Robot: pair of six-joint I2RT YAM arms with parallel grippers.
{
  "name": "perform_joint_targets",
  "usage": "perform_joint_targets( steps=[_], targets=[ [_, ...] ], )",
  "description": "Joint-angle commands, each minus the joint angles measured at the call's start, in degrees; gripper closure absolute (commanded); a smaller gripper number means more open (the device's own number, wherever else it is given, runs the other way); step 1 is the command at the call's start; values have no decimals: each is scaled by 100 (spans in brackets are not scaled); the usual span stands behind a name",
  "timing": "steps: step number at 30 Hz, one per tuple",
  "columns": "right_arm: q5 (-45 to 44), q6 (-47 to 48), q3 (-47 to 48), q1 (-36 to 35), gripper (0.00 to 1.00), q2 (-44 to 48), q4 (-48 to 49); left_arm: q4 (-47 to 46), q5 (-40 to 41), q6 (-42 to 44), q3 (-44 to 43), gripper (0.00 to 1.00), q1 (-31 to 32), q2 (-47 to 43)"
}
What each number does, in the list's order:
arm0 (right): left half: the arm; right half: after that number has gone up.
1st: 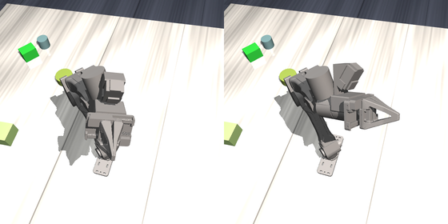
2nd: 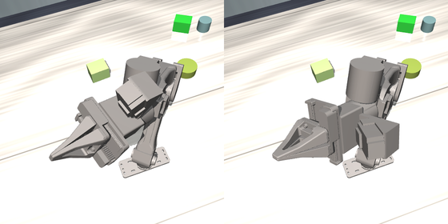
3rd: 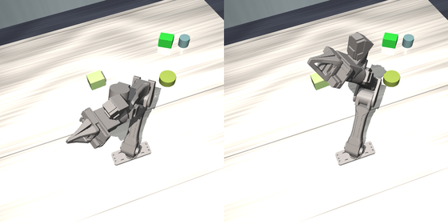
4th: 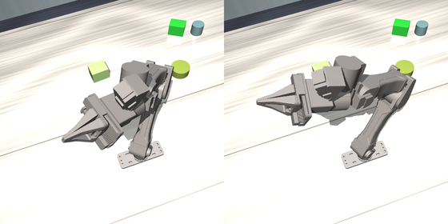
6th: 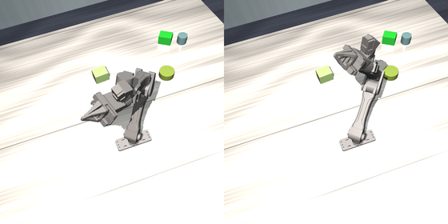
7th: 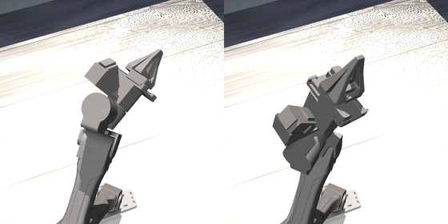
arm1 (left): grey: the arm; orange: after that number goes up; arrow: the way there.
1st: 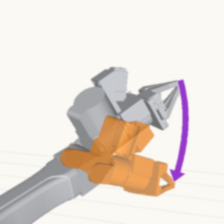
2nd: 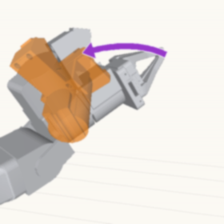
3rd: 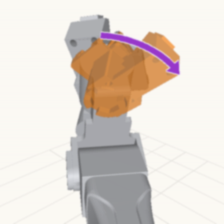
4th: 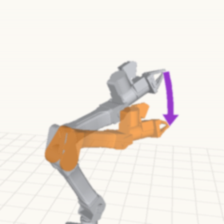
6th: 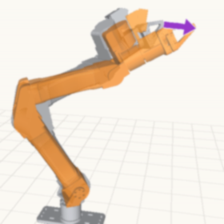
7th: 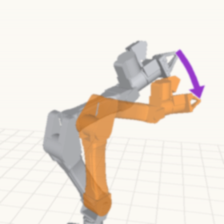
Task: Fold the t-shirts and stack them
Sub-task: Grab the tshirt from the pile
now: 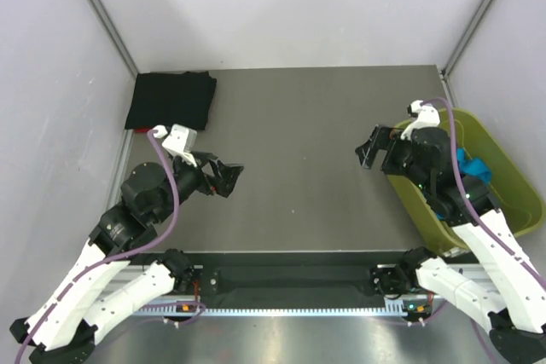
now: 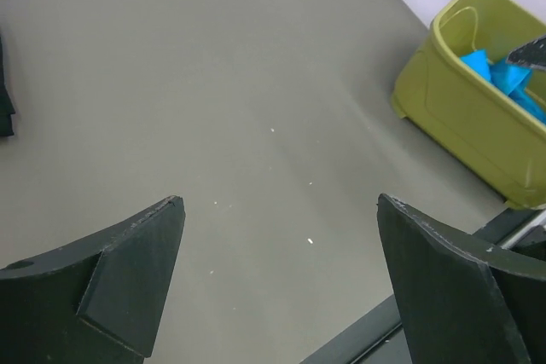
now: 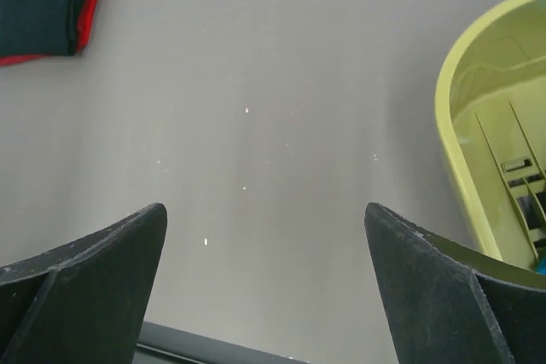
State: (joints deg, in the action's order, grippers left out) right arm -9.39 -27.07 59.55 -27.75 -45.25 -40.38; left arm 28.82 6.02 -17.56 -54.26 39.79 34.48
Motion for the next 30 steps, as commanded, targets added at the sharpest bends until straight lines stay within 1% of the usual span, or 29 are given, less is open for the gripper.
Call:
perform_joint_targets(
  steps=[1,3,4,6,7,9,10,11,12,13,14,15,16,18,19,22,25,28,29,30],
  targets=[
    [-343,-254,127,-38,0,-141,-4,10,118,253,117,1,2,-64],
    [-677,-430,337,-38,0,-246,-118,19,197,315,196,1,2,-99],
    [-1070,-466,434,-29,0,-369,-154,27,267,384,301,1,2,-134],
    [-1528,-553,741,-20,0,-536,-277,10,355,464,442,1,2,-178],
    [-2097,-615,864,76,0,-772,-356,-34,391,560,617,1,2,-231],
    [-2679,-833,1400,269,0,-1107,-934,-157,627,649,924,1,11,-319],
    [-3204,-931,1567,574,0,-1413,-1145,-183,715,570,961,1,2,-380],
    [-3331,-966,1708,778,0,-1520,-1226,-157,699,570,961,1,11,-441],
    [-3333,-941,1709,1032,0,-1600,-1200,-157,725,587,979,1,2,-486],
    [-2959,-897,1692,1696,0,-1714,-1157,-157,803,579,987,1,11,-538],
    [-2685,-862,1578,2050,0,-1741,-1078,-131,882,570,988,1,11,-547],
    [-2204,-774,1482,2376,2,-1759,-851,-122,1083,561,970,1,11,-574],
    [-2034,-765,1376,3023,3,-1776,-762,-113,1155,543,979,1,11,-600],
    [-1839,-852,1051,3484,4,-1820,-577,-104,1182,526,987,1,11,-644],
    [-1647,-896,841,3887,4,-1925,-428,-113,1173,526,1014,1,11,-696],
    [-1671,-1194,620,4346,7,-2373,-313,-122,1103,517,1031,1,11,-715],
    [-1821,-1485,365,4584,7,-2944,-207,-113,980,508,1023,1,11,-706],
    [-1734,-1635,67,4830,7,-3261,134,-140,945,508,1032,1,11,-653],
    [-1690,-1644,-4,4884,7,-3296,458,-140,953,508,1023,1,11,-627],
    [-1654,-1678,-74,4945,7,-3332,583,-114,962,508,1005,1,2,-609]
  ],
)
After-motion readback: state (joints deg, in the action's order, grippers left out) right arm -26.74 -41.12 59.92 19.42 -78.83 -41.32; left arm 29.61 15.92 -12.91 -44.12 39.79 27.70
